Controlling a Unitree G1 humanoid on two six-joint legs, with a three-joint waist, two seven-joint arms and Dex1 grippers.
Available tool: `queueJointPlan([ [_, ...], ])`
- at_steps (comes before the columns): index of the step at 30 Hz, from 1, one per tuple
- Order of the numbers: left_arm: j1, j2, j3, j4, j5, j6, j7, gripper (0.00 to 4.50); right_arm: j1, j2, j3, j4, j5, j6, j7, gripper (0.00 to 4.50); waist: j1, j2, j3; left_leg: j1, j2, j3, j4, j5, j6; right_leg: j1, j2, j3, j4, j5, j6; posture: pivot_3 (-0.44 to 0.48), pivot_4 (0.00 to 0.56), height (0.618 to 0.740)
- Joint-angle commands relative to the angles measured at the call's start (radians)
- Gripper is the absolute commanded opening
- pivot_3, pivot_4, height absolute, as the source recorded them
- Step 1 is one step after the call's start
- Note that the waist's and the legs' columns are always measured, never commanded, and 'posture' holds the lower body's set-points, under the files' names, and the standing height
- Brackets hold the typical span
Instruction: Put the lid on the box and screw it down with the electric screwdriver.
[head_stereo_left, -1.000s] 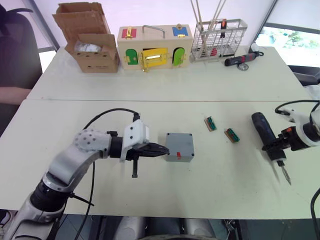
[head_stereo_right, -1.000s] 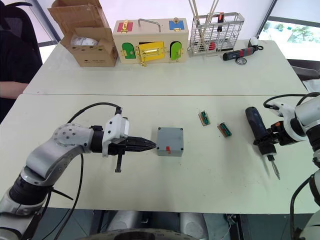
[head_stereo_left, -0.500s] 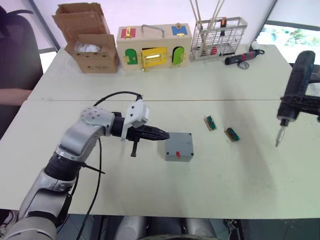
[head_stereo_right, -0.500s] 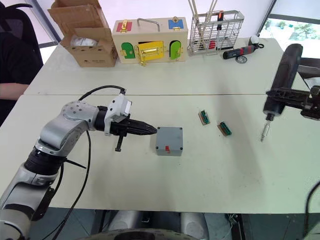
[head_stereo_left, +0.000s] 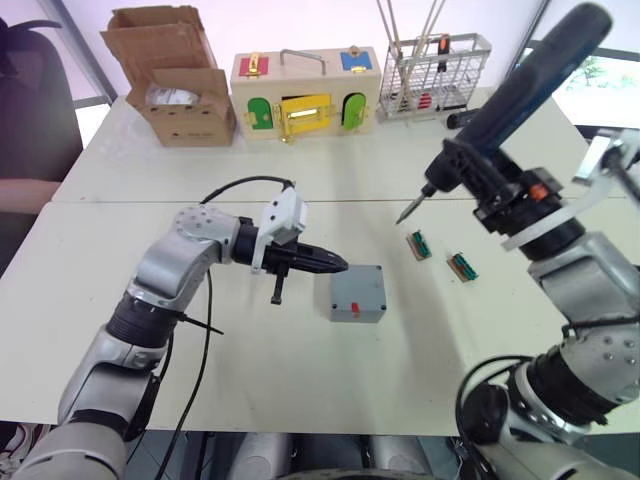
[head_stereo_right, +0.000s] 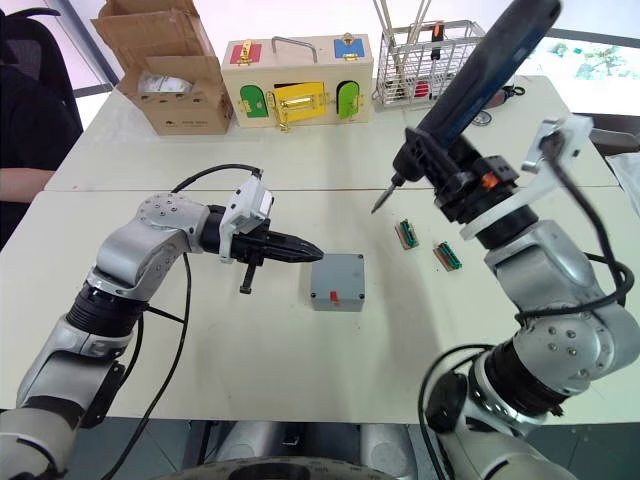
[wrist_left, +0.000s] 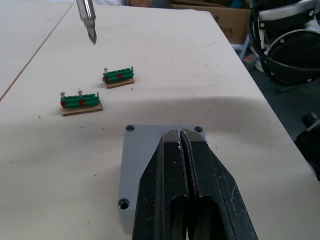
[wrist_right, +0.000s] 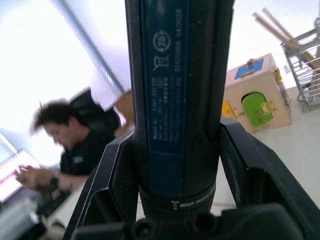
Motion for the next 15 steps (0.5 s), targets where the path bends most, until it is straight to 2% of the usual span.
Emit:
queueJointPlan([
  [1, 0.017, -0.027, -0.043, 0.015, 0.042, -0.028, 0.011, 0.0, 0.049, -0.022, 0.097, -0.055, -0.032, -0.155, 0.017, 1.96, -0.004, 0.0, 0.0, 0.0, 0.001, 0.0, 0.0, 0.0, 0.0, 0.0, 0.001, 0.0, 0.0, 0.0, 0.0, 0.0, 0.15, 0.74],
  [7, 0.02, -0.076, -0.076, 0.111, 0.111, -0.095, 0.022, 0.0, 0.156, -0.072, 0.259, -0.037, -0.144, -0.326, 0.021, 1.96, -0.003, 0.0, 0.0, 0.001, 0.002, 0.0, 0.0, 0.0, 0.0, 0.0, 0.002, 0.0, 0.0, 0.0, 0.0, 0.0, 0.15, 0.74],
  [15, 0.038, -0.066, -0.094, 0.118, 0.152, -0.131, -0.001, 0.0, 0.231, -0.097, 0.375, -0.017, -0.207, -0.437, 0.019, 1.96, -0.001, -0.001, 0.0, 0.001, 0.002, 0.0, 0.0, 0.001, -0.001, 0.0, 0.002, 0.0, -0.001, 0.0, 0.0, 0.0, 0.15, 0.74],
])
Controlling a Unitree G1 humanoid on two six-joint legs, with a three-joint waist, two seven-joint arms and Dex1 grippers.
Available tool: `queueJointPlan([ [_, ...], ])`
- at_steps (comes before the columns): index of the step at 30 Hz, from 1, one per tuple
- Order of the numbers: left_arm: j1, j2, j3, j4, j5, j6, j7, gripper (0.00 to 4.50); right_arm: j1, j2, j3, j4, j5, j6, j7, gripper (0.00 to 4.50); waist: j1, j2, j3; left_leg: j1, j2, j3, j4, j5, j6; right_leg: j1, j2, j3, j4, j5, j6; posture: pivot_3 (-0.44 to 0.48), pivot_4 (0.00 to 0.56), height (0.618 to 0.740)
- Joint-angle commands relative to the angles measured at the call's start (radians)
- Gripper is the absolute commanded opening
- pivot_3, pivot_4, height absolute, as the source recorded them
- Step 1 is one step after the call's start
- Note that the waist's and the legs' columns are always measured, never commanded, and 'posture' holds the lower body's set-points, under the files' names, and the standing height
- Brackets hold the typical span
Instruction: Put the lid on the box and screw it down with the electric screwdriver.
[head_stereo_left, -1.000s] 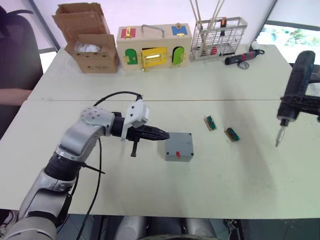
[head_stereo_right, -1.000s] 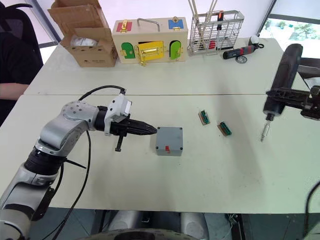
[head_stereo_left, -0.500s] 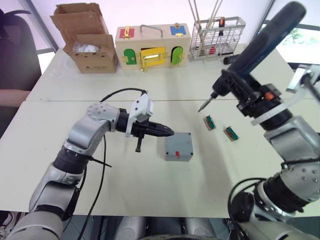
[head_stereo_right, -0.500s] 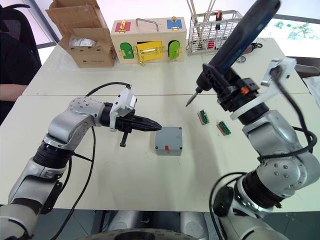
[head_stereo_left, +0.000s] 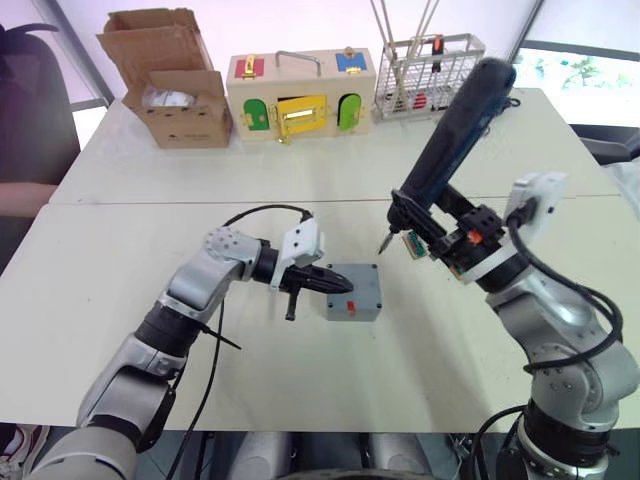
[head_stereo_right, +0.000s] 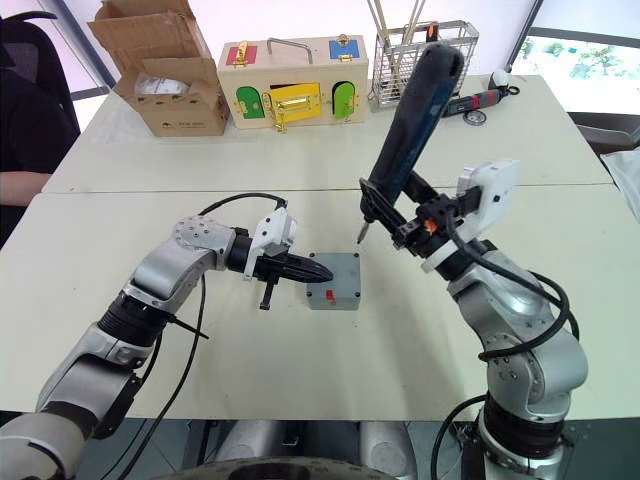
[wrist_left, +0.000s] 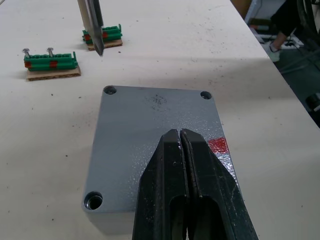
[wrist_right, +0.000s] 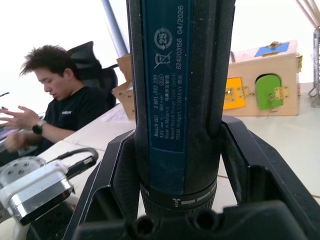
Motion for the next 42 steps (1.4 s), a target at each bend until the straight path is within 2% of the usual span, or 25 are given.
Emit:
queueJointPlan([
  [1, 0.009, 0.011, 0.001, -0.013, 0.017, -0.017, -0.009, 0.0, 0.009, -0.008, 0.028, -0.017, -0.017, -0.081, -0.001, 1.96, 0.0, 0.0, 0.0, 0.0, 0.0, 0.0, 0.0, 0.0, 0.0, 0.0, 0.0, 0.0, 0.0, 0.0, 0.0, 0.0, 0.15, 0.74],
  [17, 0.027, 0.01, -0.002, -0.02, 0.029, -0.031, -0.007, 0.0, 0.079, -0.026, 0.063, 0.036, -0.03, -0.163, -0.004, 1.96, 0.002, -0.001, 0.0, 0.001, 0.0, 0.0, 0.0, 0.0, 0.0, 0.002, 0.0, 0.0, -0.001, 0.0, 0.0, 0.0, 0.15, 0.74],
  [29, 0.033, 0.013, 0.0, -0.026, 0.033, -0.027, -0.003, 0.0, 0.107, -0.064, 0.137, 0.077, -0.093, -0.228, 0.02, 1.96, 0.002, -0.002, -0.001, 0.002, 0.0, -0.001, 0.0, 0.0, 0.0, 0.003, 0.0, 0.0, -0.002, 0.0, 0.0, 0.0, 0.15, 0.74],
  [34, 0.036, 0.008, -0.014, -0.003, 0.067, -0.052, 0.019, 0.0, 0.134, -0.095, 0.209, 0.088, -0.131, -0.246, 0.047, 1.96, 0.002, -0.006, -0.004, 0.003, 0.0, -0.001, 0.0, 0.0, 0.0, 0.004, 0.001, 0.0, -0.002, 0.0, 0.0, 0.0, 0.15, 0.74],
  [42, 0.052, 0.002, -0.029, -0.001, 0.094, -0.075, 0.03, 0.0, 0.152, -0.086, 0.271, 0.147, -0.205, -0.266, 0.03, 1.96, 0.003, -0.011, -0.008, 0.019, 0.004, -0.001, -0.005, -0.004, 0.007, 0.023, 0.004, -0.001, -0.013, 0.0, 0.0, 0.0, 0.15, 0.74],
])
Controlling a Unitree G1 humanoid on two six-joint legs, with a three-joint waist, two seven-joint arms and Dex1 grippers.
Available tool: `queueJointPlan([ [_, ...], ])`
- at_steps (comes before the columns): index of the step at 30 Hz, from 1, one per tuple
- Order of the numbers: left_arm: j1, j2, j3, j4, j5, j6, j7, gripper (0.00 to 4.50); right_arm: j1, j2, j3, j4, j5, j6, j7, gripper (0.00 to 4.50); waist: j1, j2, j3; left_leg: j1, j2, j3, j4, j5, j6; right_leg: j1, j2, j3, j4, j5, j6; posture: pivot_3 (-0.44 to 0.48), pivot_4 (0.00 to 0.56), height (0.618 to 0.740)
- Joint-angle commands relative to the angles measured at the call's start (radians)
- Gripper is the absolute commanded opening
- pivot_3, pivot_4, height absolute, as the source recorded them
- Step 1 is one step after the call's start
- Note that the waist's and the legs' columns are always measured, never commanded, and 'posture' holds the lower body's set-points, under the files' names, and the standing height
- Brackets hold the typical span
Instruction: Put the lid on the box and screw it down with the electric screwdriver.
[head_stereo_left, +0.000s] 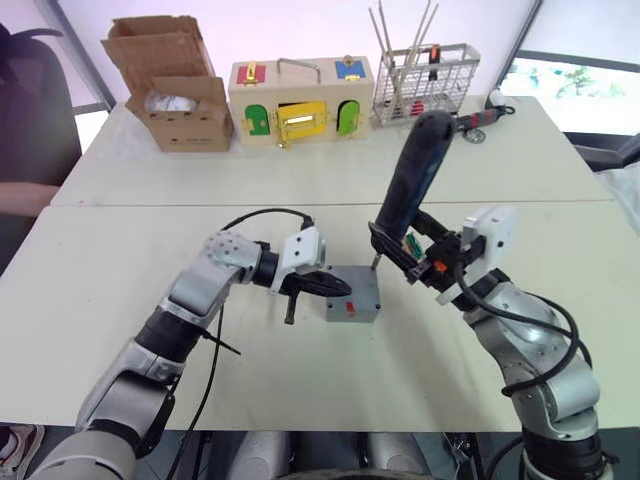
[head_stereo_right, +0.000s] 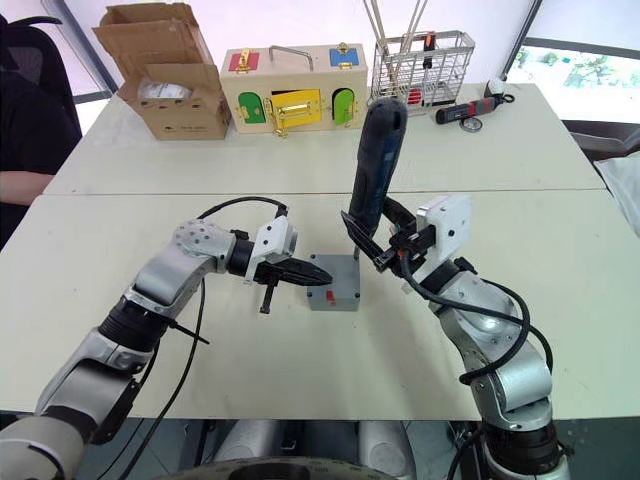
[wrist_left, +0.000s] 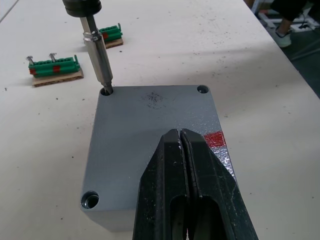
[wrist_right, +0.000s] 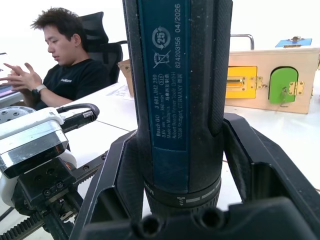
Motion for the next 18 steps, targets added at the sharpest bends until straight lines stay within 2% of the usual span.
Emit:
queueJointPlan([
  [1, 0.018, 0.002, -0.023, 0.01, 0.034, -0.003, 0.005, 0.0, 0.029, 0.008, 0.05, 0.046, -0.012, 0.026, 0.003, 1.96, 0.0, -0.002, -0.002, 0.0, 0.0, 0.0, 0.0, 0.0, 0.0, 0.0, 0.0, 0.0, 0.0, 0.0, 0.0, 0.0, 0.15, 0.74],
  [6, 0.016, -0.009, -0.036, 0.039, 0.06, -0.028, 0.012, 0.0, 0.029, 0.038, 0.053, 0.065, 0.001, 0.032, -0.002, 1.96, 0.002, -0.006, -0.008, 0.0, 0.0, -0.001, 0.0, 0.0, 0.0, 0.0, 0.0, 0.0, 0.0, 0.0, 0.0, 0.0, 0.15, 0.74],
  [10, 0.014, -0.021, -0.039, 0.059, 0.073, -0.039, 0.014, 0.0, 0.033, 0.021, 0.087, 0.117, -0.074, 0.037, -0.022, 1.96, 0.003, -0.009, -0.019, 0.0, 0.0, -0.001, 0.0, 0.0, 0.0, 0.001, 0.0, 0.0, -0.001, 0.0, 0.0, 0.0, 0.15, 0.74],
  [18, 0.012, -0.029, -0.046, 0.067, 0.081, -0.041, 0.015, 0.0, 0.039, 0.046, 0.092, 0.125, -0.088, 0.012, -0.033, 1.96, 0.005, -0.009, -0.021, 0.006, 0.0, -0.002, 0.0, -0.001, 0.002, 0.008, 0.0, -0.001, -0.003, 0.0, 0.0, 0.0, 0.15, 0.74],
])
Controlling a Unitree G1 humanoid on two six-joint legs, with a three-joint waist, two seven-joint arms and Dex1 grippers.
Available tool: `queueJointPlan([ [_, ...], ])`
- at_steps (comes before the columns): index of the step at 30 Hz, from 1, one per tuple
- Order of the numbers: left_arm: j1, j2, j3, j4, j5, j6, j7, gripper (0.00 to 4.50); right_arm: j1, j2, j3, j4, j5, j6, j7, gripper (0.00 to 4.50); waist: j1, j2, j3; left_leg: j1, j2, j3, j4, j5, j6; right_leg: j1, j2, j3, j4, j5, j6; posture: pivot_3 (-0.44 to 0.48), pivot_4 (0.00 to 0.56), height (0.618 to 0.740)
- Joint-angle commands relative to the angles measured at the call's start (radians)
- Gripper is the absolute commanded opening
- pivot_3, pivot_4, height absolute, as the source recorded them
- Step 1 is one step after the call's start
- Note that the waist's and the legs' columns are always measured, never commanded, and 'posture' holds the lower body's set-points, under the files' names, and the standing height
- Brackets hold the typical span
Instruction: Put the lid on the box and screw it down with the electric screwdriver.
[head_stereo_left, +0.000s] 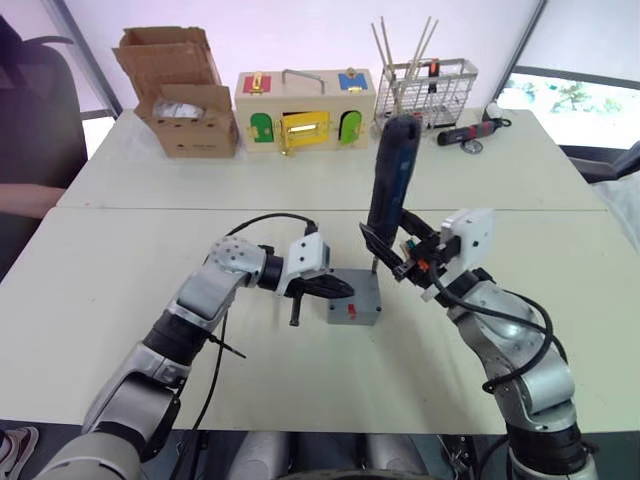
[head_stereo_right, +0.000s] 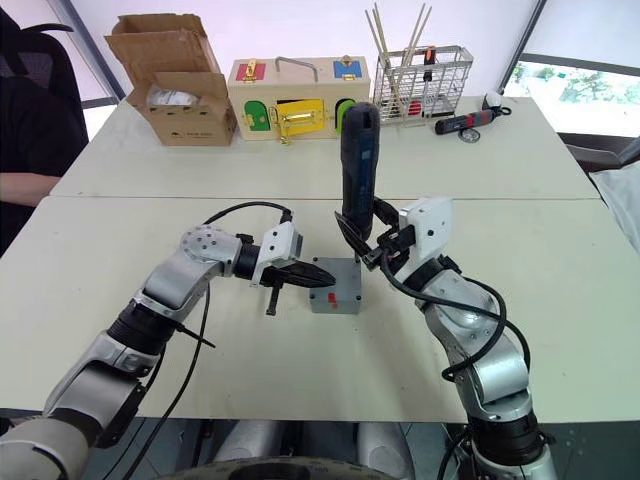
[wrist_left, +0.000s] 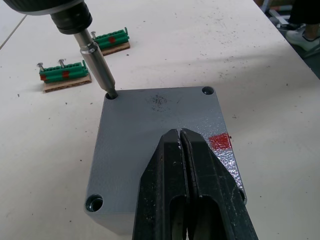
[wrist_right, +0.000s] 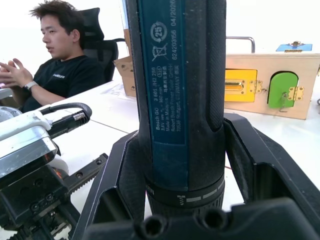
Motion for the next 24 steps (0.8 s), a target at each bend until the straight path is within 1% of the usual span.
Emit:
queueJointPlan([
  [1, 0.009, 0.004, -0.033, 0.023, 0.045, 0.006, 0.003, 0.0, 0.065, 0.007, 0.032, 0.052, -0.001, 0.038, 0.006, 1.96, 0.0, 0.0, 0.0, 0.001, 0.0, 0.0, 0.0, 0.0, 0.0, 0.001, 0.0, 0.0, 0.0, 0.0, 0.0, 0.0, 0.15, 0.74],
  [5, 0.007, 0.004, -0.033, 0.025, 0.048, 0.007, 0.001, 0.0, 0.082, 0.018, 0.033, 0.051, 0.002, 0.025, 0.006, 1.96, -0.001, 0.0, -0.002, 0.012, 0.0, -0.001, -0.006, -0.001, 0.002, 0.01, 0.0, 0.0, -0.01, 0.0, 0.0, 0.0, 0.15, 0.74],
  [18, 0.003, 0.002, -0.035, 0.031, 0.052, 0.006, -0.009, 0.0, 0.084, 0.014, 0.022, 0.035, -0.001, -0.005, 0.009, 1.96, 0.0, 0.0, -0.003, 0.012, 0.0, -0.001, -0.011, -0.001, 0.002, 0.009, -0.003, 0.001, -0.013, 0.0, 0.0, 0.0, 0.15, 0.74],
  [24, 0.005, -0.007, -0.035, 0.035, 0.053, 0.005, -0.001, 0.0, 0.062, -0.019, -0.01, -0.016, 0.015, 0.016, 0.024, 1.96, 0.001, 0.0, -0.003, 0.012, 0.0, -0.001, -0.011, -0.001, 0.002, 0.009, -0.003, 0.0, -0.014, 0.0, 0.0, 0.0, 0.15, 0.74],
])
